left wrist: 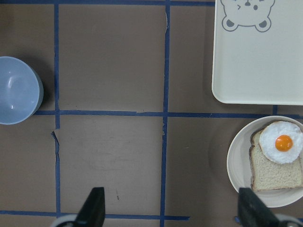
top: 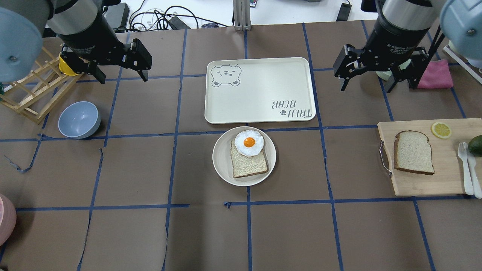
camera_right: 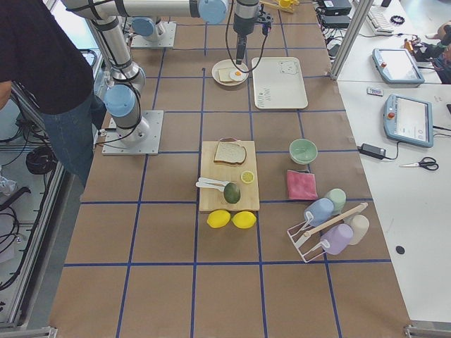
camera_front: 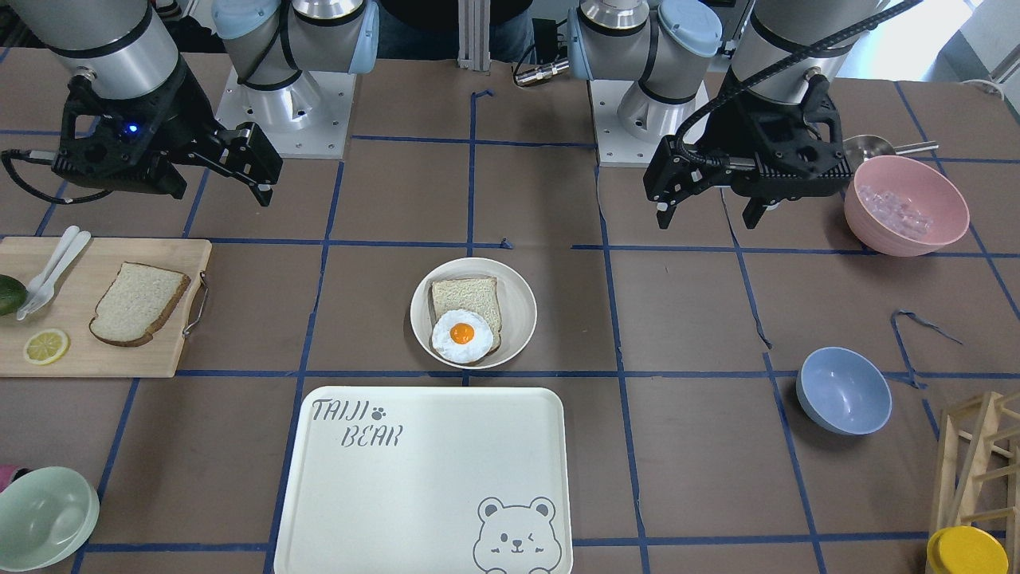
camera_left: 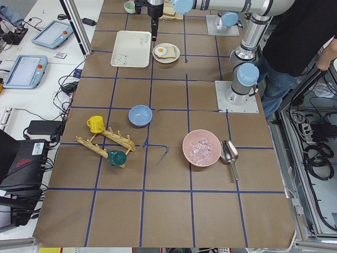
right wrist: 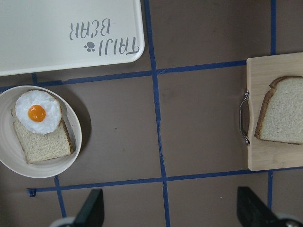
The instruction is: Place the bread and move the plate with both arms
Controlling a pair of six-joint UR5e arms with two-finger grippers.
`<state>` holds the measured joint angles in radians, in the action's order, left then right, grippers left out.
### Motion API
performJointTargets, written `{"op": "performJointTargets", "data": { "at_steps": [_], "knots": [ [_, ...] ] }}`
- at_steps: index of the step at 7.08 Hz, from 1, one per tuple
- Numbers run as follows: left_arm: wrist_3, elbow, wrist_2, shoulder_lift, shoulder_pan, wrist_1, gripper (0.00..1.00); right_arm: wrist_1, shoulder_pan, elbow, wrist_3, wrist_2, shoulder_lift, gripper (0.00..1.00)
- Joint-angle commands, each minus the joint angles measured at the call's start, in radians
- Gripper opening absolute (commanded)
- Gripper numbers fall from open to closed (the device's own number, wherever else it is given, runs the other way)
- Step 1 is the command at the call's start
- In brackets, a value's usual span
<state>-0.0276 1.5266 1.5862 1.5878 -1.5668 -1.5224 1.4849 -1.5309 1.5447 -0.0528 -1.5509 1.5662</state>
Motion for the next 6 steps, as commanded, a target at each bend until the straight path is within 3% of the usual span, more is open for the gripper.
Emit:
{"op": "performJointTargets", "data": {
  "at_steps": [1,6],
  "knots": [
    [0.002,0.0,0.0,0.0,0.005,0.001,1.0,0.0,0.0,0.0,0.002,-0.009,-0.002,1.0],
    [0.002,0.0,-0.002,0.0,0.004,0.001,1.0,-0.005,0.0,0.0,-0.016,-0.011,-0.002,1.0]
  ]
}}
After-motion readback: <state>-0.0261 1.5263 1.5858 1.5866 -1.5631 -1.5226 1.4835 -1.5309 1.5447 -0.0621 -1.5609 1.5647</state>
